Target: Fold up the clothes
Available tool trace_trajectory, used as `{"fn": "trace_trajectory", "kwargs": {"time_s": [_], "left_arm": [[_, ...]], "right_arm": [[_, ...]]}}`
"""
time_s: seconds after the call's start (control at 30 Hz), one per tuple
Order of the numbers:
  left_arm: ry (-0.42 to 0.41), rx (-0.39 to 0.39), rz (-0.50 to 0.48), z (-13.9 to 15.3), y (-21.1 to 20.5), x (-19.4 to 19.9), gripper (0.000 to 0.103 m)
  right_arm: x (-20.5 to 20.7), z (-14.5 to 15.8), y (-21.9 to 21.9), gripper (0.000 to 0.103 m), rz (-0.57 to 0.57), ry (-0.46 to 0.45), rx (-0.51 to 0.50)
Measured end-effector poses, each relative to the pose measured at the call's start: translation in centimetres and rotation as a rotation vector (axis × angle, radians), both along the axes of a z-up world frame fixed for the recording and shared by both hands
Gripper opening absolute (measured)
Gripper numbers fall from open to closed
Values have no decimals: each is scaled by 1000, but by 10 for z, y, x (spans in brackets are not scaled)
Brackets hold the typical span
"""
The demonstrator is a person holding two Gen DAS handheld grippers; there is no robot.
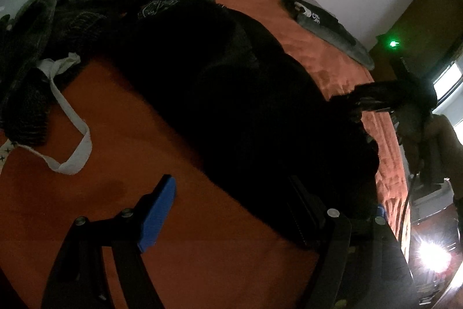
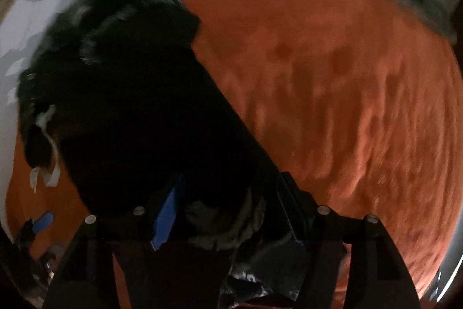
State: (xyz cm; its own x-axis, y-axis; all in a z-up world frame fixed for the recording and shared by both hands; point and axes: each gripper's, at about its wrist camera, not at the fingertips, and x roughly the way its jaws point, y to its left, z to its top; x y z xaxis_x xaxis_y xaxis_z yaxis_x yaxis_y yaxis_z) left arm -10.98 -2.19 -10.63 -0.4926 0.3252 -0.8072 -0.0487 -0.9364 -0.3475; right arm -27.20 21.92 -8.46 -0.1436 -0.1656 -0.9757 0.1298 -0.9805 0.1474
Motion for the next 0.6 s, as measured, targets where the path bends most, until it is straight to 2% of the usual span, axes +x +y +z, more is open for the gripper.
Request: {"fn": "trace_trajectory", "kwargs": {"time_s": [0.03,0.07,0.17,0.33,0.6], "left_arm": [[1,-4,3,-1,-1,0,78],[2,-8,5,-1,-1,0,78],[3,0,2,-1,-3,1,78],[46,27,22,16,-7,0,78],[90,-3,14,35,-5,8,78]], "right_arm": [[2,-2,0,11,-3,-9,-5],[6,-2,-1,10,-2,-8,-8],[38,22,-2,6,30,88,-2],[118,60,-5,5,69,200,-58],[205,44,-48,5,305,232,24]]}}
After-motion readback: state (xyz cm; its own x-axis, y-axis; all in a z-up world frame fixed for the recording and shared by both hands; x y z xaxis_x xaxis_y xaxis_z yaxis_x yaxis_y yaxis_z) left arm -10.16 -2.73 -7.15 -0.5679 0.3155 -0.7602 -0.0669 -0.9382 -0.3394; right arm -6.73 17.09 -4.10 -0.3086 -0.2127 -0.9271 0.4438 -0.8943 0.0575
